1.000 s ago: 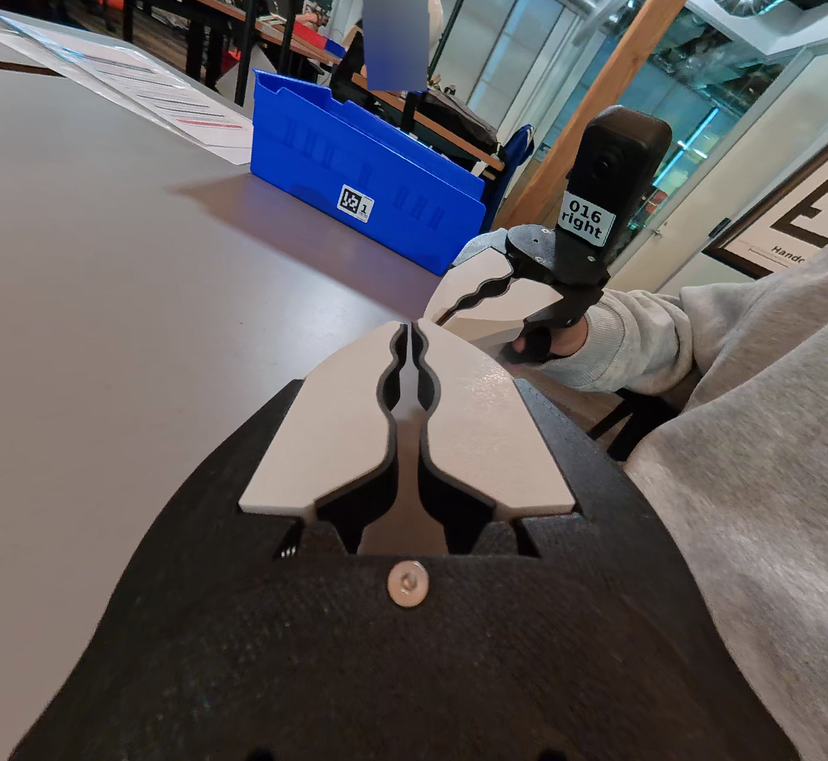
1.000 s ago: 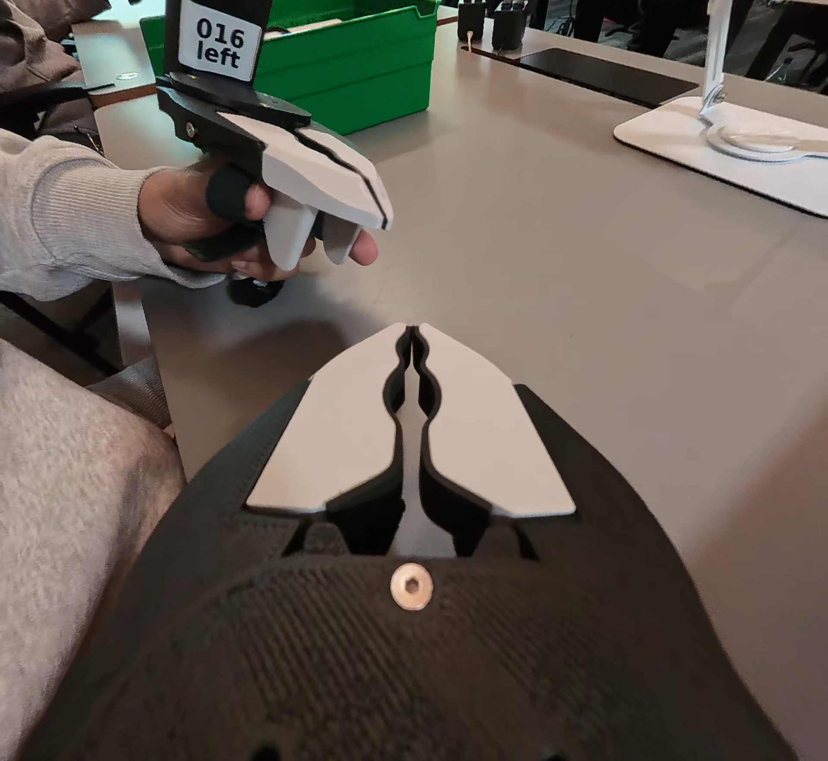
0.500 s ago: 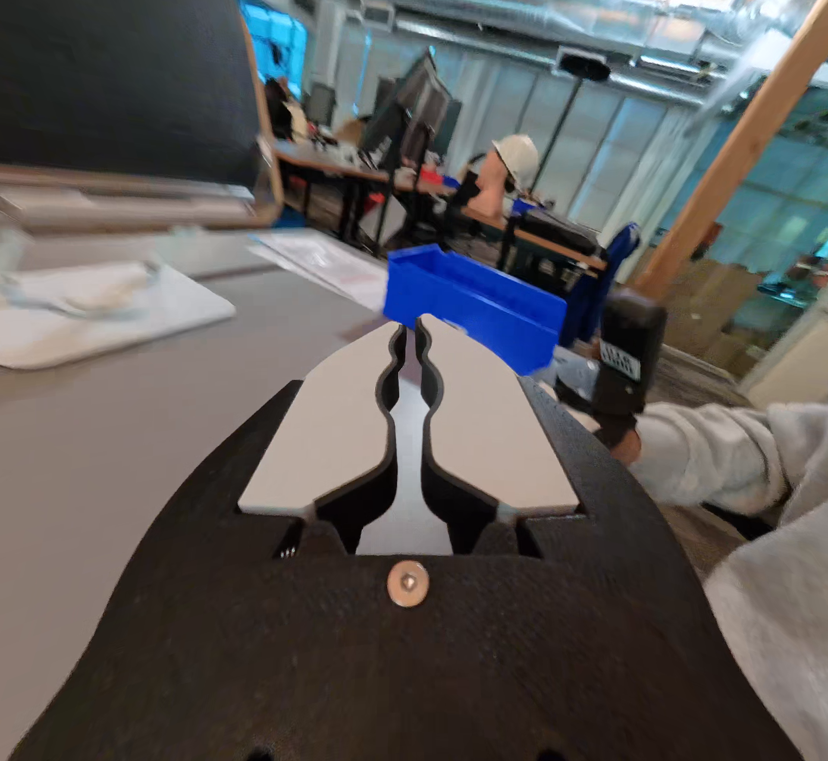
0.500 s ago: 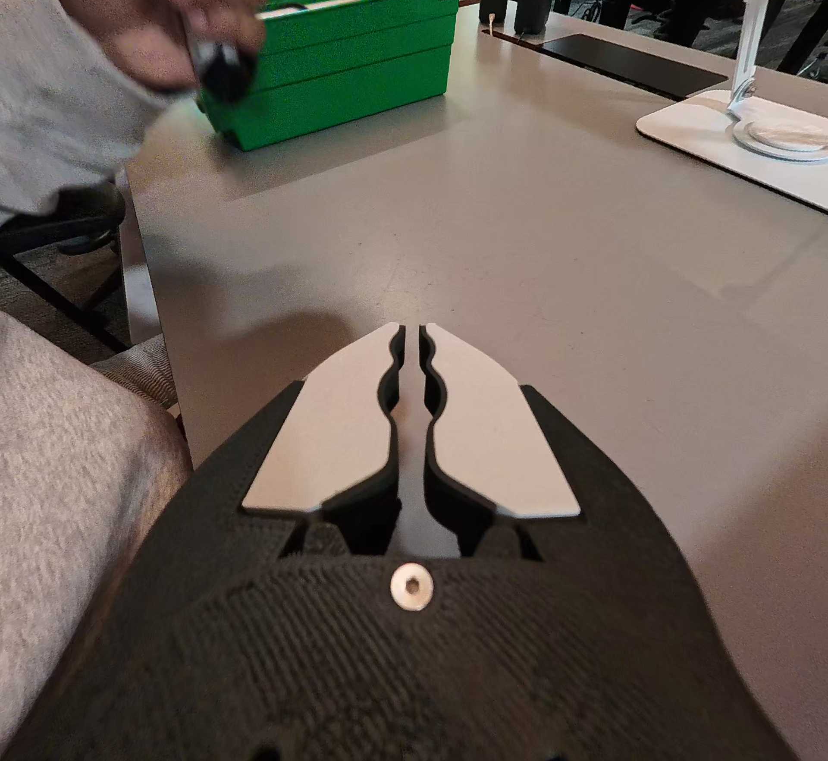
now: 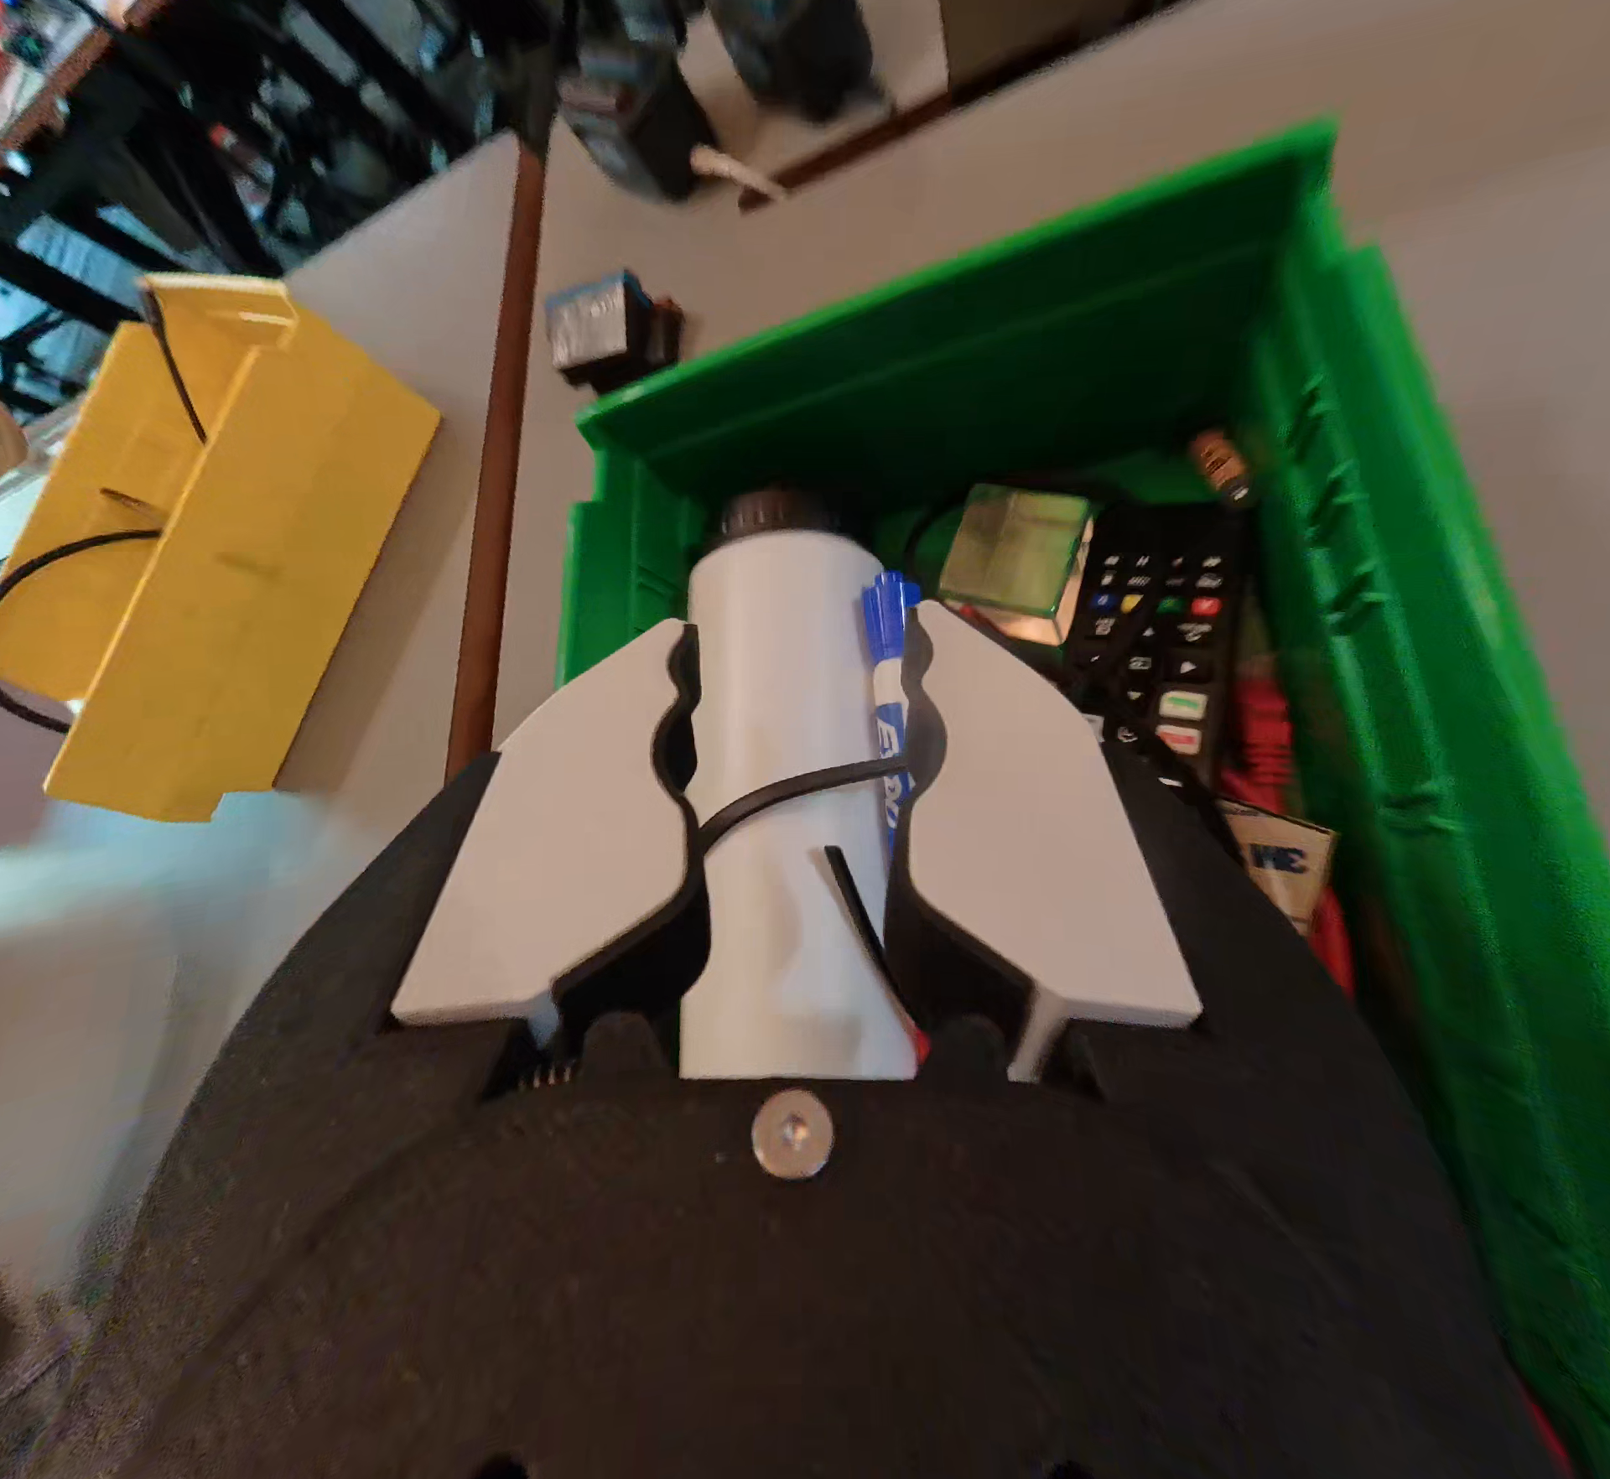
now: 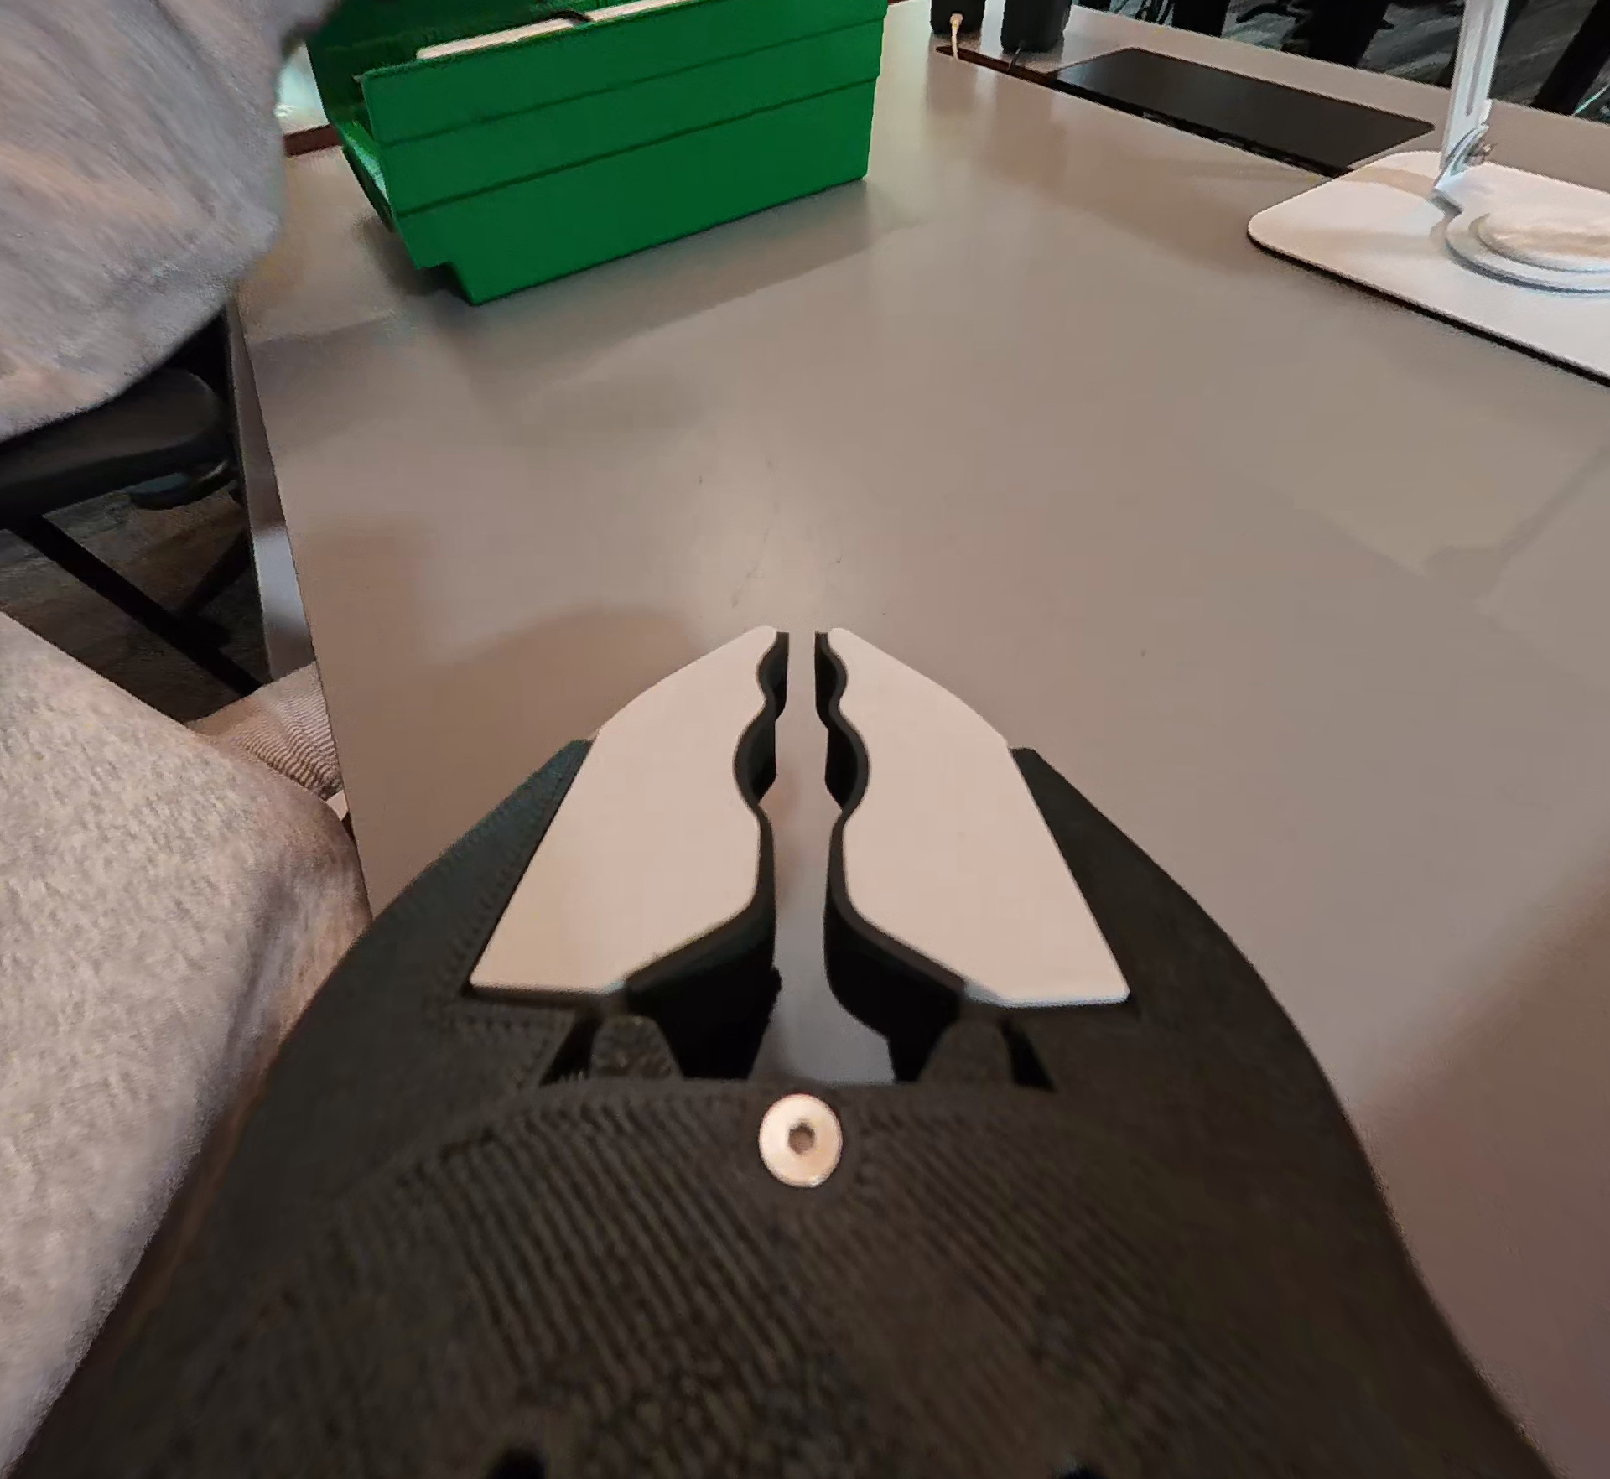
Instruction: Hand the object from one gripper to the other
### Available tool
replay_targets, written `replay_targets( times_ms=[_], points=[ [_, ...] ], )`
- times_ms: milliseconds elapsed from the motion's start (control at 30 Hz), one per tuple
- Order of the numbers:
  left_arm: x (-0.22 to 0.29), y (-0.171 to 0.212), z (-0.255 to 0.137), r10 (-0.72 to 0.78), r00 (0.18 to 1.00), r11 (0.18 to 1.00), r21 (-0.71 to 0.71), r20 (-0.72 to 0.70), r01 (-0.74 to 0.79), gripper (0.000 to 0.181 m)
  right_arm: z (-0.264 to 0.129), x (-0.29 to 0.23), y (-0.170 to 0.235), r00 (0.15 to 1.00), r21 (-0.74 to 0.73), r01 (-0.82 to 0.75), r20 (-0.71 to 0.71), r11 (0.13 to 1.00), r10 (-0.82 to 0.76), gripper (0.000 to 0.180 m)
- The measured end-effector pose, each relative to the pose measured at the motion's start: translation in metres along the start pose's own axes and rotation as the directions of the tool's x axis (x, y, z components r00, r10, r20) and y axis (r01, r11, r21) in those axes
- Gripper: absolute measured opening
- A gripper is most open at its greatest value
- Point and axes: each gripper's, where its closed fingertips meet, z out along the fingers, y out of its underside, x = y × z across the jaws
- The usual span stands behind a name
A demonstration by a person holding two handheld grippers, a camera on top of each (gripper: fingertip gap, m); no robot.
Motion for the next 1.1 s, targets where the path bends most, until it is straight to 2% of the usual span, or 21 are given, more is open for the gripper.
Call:
replay_targets(
  times_ms=[33, 233, 400, 500, 600, 667, 733, 867, 967, 1100],
  points=[
    [0.005, 0.006, 0.012, 0.027, 1.000, 0.998, -0.059, 0.005, -0.026, 0.051, 0.001, 0.000, 0.000, 1.000, 0.000, -0.007, 0.003, 1.000, 0.007, 0.006],
    [0.019, 0.029, 0.055, 0.132, 0.990, 0.957, -0.266, 0.048, -0.114, 0.063, 0.000, 0.003, -0.002, 1.000, 0.010, -0.024, 0.002, 1.000, 0.024, 0.006],
    [0.013, 0.036, 0.057, 0.166, 0.983, 0.929, -0.346, 0.079, -0.129, 0.056, -0.001, 0.004, -0.002, 1.000, 0.011, -0.030, 0.008, 0.999, 0.030, 0.006],
    [0.010, 0.039, 0.054, 0.127, 0.989, 0.935, -0.342, 0.077, -0.094, 0.056, -0.001, 0.003, -0.002, 0.999, 0.013, -0.033, 0.013, 0.999, 0.033, 0.006],
    [0.009, 0.037, 0.053, 0.131, 0.989, 0.944, -0.315, 0.075, -0.101, 0.046, -0.001, 0.003, -0.002, 0.999, 0.014, -0.038, 0.020, 0.999, 0.038, 0.006],
    [0.011, 0.031, 0.051, 0.143, 0.987, 0.951, -0.285, 0.075, -0.116, 0.022, -0.001, 0.004, -0.002, 0.999, 0.013, -0.046, 0.024, 0.999, 0.045, 0.006],
    [0.009, 0.029, 0.049, 0.170, 0.981, 0.951, -0.278, 0.093, -0.138, 0.020, -0.001, 0.004, -0.002, 0.998, 0.015, -0.053, 0.027, 0.998, 0.053, 0.006],
    [0.007, 0.016, 0.044, 0.111, 0.991, 0.978, -0.185, 0.072, -0.096, 0.019, -0.002, 0.006, -0.003, 0.998, 0.023, -0.063, 0.028, 0.998, 0.062, 0.006],
    [-0.001, -0.004, 0.027, 0.064, 0.995, 0.996, -0.064, 0.072, -0.060, 0.019, -0.002, 0.006, -0.003, 0.997, 0.023, -0.072, 0.031, 0.997, 0.071, 0.006],
    [-0.030, -0.043, -0.015, 0.031, 0.978, 0.987, 0.150, 0.205, -0.063, 0.018, -0.002, 0.006, -0.003, 0.996, 0.019, -0.078, 0.036, 0.997, 0.077, 0.006]
  ],
)
